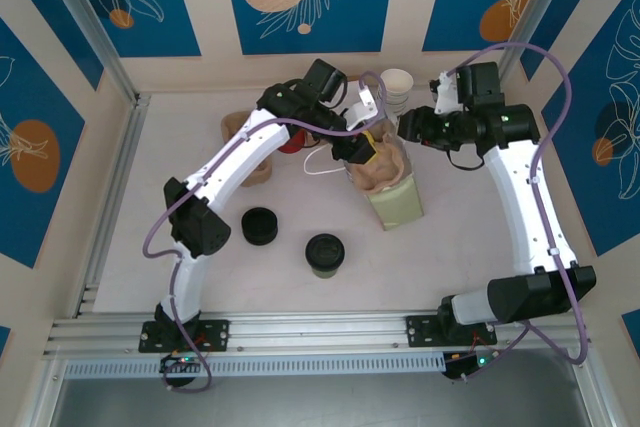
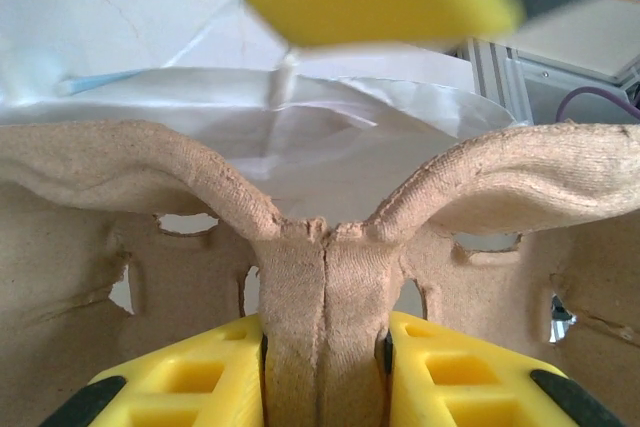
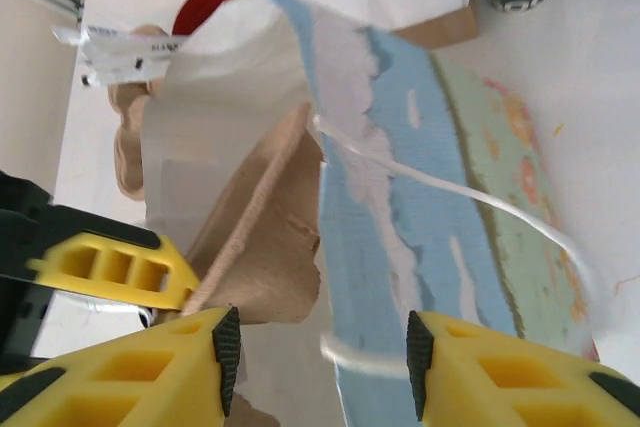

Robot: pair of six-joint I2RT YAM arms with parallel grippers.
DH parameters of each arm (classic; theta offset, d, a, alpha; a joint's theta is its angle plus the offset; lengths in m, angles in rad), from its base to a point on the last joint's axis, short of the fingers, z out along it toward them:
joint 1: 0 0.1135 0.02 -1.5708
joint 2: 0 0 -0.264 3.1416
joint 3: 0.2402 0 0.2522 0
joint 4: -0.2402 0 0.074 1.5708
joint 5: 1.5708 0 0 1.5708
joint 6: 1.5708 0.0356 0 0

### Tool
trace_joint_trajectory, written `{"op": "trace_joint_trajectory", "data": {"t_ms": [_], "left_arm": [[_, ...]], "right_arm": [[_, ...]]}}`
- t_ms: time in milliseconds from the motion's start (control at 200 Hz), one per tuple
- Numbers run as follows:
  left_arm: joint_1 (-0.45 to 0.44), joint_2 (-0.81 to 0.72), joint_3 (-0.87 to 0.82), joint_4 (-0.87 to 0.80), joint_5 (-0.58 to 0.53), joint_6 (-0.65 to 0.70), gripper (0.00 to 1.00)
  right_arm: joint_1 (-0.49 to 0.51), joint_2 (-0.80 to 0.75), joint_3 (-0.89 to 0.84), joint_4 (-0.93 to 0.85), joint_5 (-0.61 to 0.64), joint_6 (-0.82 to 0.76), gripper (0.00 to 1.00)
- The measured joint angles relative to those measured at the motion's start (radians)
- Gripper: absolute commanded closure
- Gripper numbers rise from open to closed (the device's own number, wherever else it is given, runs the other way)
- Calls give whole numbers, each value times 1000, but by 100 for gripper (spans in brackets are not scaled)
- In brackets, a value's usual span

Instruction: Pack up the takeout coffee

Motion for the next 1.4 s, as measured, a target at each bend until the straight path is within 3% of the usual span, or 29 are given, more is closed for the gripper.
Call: {"op": "trace_joint_trajectory", "data": {"t_ms": [315, 555, 750, 1010, 1400], "left_arm": [[0, 29, 13, 15, 10, -48, 70], [0, 32, 19, 30, 11, -85, 71], [0, 32, 20, 30, 11, -105, 72], [0, 32, 21, 31, 11, -111, 72], [1, 32, 40, 46, 11, -121, 72]], "right_arm": [[-24, -124, 41, -82, 29, 72, 48], [-24, -282, -154, -77, 5, 173, 54], [-24, -287, -302, -45, -16, 255, 58], [-24, -300, -357, 27, -41, 321, 59], [-24, -306, -404, 56, -65, 347, 88]]}}
